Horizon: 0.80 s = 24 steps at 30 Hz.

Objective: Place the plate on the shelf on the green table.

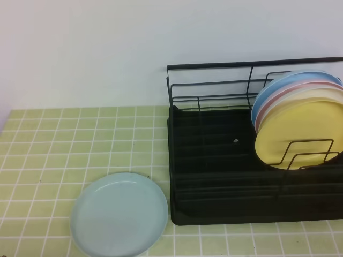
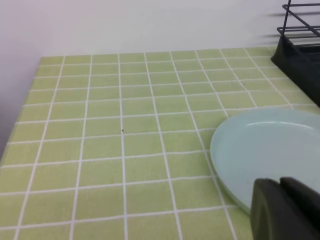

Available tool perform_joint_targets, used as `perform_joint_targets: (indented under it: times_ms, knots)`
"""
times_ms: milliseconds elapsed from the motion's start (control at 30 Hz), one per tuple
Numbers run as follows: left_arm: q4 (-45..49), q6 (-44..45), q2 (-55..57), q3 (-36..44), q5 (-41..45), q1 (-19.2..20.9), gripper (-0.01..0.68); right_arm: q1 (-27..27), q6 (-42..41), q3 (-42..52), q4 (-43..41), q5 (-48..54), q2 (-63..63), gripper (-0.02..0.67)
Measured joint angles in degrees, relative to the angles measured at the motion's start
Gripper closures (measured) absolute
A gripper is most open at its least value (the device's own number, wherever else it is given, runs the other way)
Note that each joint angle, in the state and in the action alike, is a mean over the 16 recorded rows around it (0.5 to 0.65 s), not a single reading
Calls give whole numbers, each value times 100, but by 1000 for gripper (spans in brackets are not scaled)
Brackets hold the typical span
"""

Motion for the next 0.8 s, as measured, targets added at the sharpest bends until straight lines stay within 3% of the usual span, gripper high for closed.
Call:
perform_joint_targets:
  times_ms: [200, 400, 533, 800]
  knots:
    - [-118, 54, 0, -14, -7, 0, 673, 0, -47, 4, 293, -2, 32, 652]
    - [-810, 50, 0, -28, -146, 0, 673, 0, -32, 8, 1239, -77, 85, 652]
    - [-1808, 49, 0, -28, -323, 0, 673, 1, -23, 10, 2354, -290, 96, 652]
    - [-4337, 50, 0, -44, -662, 0, 673, 1, -17, 10, 5356, -1301, 107, 652]
